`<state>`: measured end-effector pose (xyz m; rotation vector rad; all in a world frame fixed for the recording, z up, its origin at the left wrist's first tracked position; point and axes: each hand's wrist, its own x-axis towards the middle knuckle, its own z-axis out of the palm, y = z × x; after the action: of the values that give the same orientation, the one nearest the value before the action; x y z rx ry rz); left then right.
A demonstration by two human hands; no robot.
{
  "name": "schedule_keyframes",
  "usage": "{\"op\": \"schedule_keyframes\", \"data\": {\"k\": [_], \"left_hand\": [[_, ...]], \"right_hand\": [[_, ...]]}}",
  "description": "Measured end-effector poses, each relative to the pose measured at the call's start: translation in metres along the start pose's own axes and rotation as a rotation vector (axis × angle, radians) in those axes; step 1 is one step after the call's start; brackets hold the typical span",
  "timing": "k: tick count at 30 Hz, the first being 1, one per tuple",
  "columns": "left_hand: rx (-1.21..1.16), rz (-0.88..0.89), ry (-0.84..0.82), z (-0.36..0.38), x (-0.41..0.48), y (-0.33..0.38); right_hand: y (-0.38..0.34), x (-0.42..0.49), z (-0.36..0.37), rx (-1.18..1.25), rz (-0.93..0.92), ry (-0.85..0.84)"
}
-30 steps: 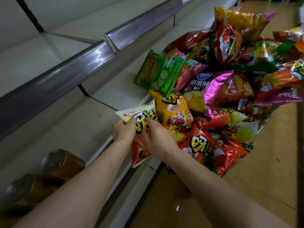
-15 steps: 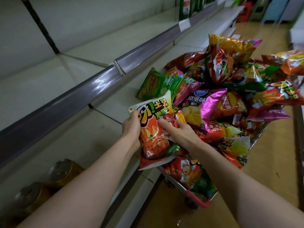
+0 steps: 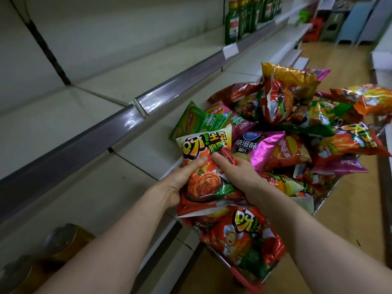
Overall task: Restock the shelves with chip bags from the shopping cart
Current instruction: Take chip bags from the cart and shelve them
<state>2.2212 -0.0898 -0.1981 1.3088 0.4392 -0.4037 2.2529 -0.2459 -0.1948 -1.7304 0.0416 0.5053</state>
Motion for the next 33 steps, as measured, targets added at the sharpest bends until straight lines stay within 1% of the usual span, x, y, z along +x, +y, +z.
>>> {"op": "schedule_keyframes", "data": {"k": [4,10,12,14,16,18,20,22,24,27,29,33], "left_hand": [[-0.081,0.043,0.145,-0.013,0.017,0.01],[-0.233,0.05,0.213,-0.052,0.05,0.033],[-0.271,0.05,0.221,-0.063,0.061,0.036],[-0.296,0.049,0.207,-0.071,0.073,0.039],[-0.309,0.055,0.18,-0.079,0.085,0.042],[-0.329,0.067,0.154,-0.085,0.094,0.045],[-0.367,0.065,0.126,-0.089,0.104,0.048],[-0.398,0.074,0.108,-0.091,0.114,0.05],[-0.401,0.087,0.086,-0.093,0.123,0.052],[-0.408,0.072,0.02,-0.094,0.133,0.055],[-0.402,0.058,0.013,-0.096,0.138,0.056],[-0.392,0.088,0.0,-0.096,0.145,0.059]], "right_hand": [[-0.019,0.022,0.007,-0.111,-0.017,0.032],[-0.03,0.071,0.0,-0.183,-0.064,0.261],[-0.033,0.086,-0.001,-0.339,-0.132,0.367],[-0.039,0.102,0.0,-0.607,-0.309,0.464],[-0.052,0.121,0.005,-0.828,-0.479,0.478],[-0.065,0.14,0.011,-1.002,-0.555,0.442],[-0.074,0.16,0.015,-1.132,-0.525,0.394],[-0.081,0.174,0.017,-1.209,-0.383,0.326],[-0.086,0.183,0.018,-1.236,-0.257,0.282],[-0.092,0.194,0.019,-1.315,-0.189,0.268],[-0.097,0.199,0.018,-1.293,-0.129,0.237],[-0.098,0.206,0.012,-1.086,-0.024,0.082]]}}
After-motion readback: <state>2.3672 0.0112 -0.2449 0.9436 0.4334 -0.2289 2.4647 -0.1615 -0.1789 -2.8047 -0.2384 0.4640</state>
